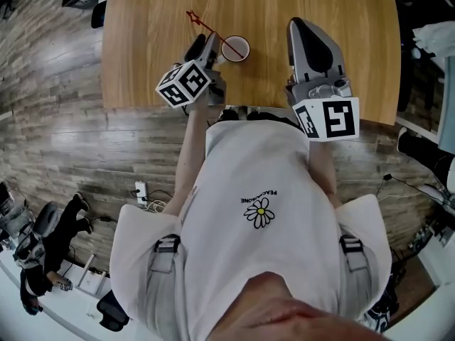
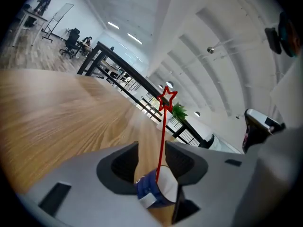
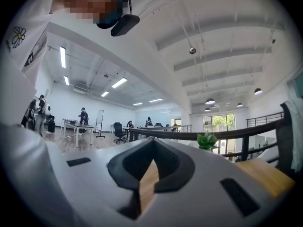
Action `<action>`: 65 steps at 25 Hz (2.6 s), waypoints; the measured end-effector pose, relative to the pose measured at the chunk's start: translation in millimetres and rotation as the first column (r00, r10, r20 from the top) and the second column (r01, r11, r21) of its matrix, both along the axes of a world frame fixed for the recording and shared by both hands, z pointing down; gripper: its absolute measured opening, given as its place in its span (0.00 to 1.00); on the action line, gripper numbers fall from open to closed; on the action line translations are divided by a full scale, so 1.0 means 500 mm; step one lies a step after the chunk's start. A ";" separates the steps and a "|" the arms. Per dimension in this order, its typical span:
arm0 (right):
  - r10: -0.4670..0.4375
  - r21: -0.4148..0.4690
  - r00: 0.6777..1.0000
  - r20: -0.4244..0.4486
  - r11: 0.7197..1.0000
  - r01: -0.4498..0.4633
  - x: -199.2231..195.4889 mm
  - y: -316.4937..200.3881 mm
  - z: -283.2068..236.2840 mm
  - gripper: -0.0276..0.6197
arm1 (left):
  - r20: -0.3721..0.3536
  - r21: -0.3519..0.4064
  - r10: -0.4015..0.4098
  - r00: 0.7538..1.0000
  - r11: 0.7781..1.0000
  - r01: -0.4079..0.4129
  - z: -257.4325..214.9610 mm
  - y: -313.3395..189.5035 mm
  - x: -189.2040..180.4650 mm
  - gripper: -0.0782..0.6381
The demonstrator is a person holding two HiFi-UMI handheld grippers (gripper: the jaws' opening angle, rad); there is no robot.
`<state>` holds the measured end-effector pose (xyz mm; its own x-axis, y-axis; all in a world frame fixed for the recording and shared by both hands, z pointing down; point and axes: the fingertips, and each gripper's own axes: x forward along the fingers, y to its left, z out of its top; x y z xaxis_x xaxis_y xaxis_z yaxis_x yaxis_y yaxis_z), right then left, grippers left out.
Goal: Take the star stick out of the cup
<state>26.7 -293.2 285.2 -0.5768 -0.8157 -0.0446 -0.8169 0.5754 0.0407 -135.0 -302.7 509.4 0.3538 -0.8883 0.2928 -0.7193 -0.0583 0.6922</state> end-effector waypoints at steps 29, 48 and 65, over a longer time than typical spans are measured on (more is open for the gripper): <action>0.036 -0.006 0.999 -0.023 0.999 -0.036 0.024 0.010 -0.002 0.05 | 0.026 0.043 0.064 0.998 0.997 -0.065 -0.029 -0.007 0.040 0.14; 0.019 0.097 0.999 0.047 0.995 -0.024 0.011 -0.012 -0.054 0.05 | 0.580 0.558 -0.187 0.793 0.801 -0.219 -0.545 -0.008 0.062 0.14; 0.020 0.144 0.998 0.056 0.989 -0.028 0.019 -0.010 -0.079 0.05 | 0.623 0.593 -0.241 0.745 0.766 -0.248 -0.587 0.025 0.100 0.14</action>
